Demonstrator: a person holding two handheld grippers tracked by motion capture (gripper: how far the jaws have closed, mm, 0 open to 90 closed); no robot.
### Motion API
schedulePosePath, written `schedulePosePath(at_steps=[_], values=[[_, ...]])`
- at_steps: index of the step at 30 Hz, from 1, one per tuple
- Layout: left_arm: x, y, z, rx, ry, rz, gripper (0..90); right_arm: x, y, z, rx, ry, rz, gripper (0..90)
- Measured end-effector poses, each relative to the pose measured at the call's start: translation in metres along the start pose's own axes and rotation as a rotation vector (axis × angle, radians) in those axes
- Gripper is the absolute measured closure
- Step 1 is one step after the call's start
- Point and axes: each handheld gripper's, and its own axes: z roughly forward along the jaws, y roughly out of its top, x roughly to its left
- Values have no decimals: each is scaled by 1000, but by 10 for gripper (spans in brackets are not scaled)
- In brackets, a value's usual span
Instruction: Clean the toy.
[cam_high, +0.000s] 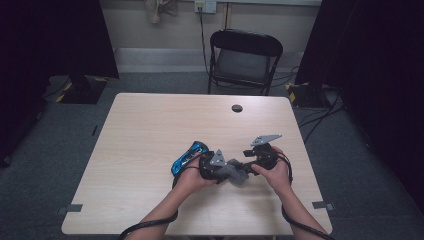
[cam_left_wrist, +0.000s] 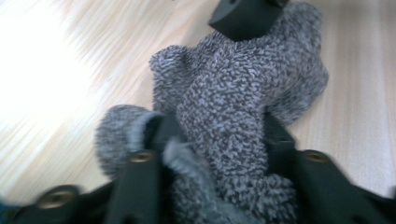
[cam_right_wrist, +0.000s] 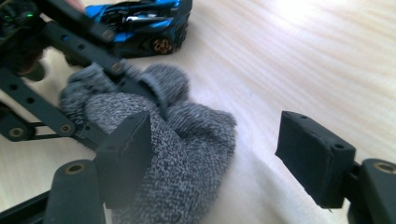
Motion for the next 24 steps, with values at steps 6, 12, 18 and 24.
schedulePosePath(at_steps=[6,12,18,24], values=[[2,1,-35,-37,-42,-75,674,2,16,0,-14,-13,-18,234],[16,-15,-87,-75,9,-117,673,13,33,7,-30,-1,-43,213],[34,-46,-134,-104,105,-183,672,29,50,24,-18,12,-82,204],[44,-81,-162,-104,156,-253,671,49,61,51,8,63,-127,204]])
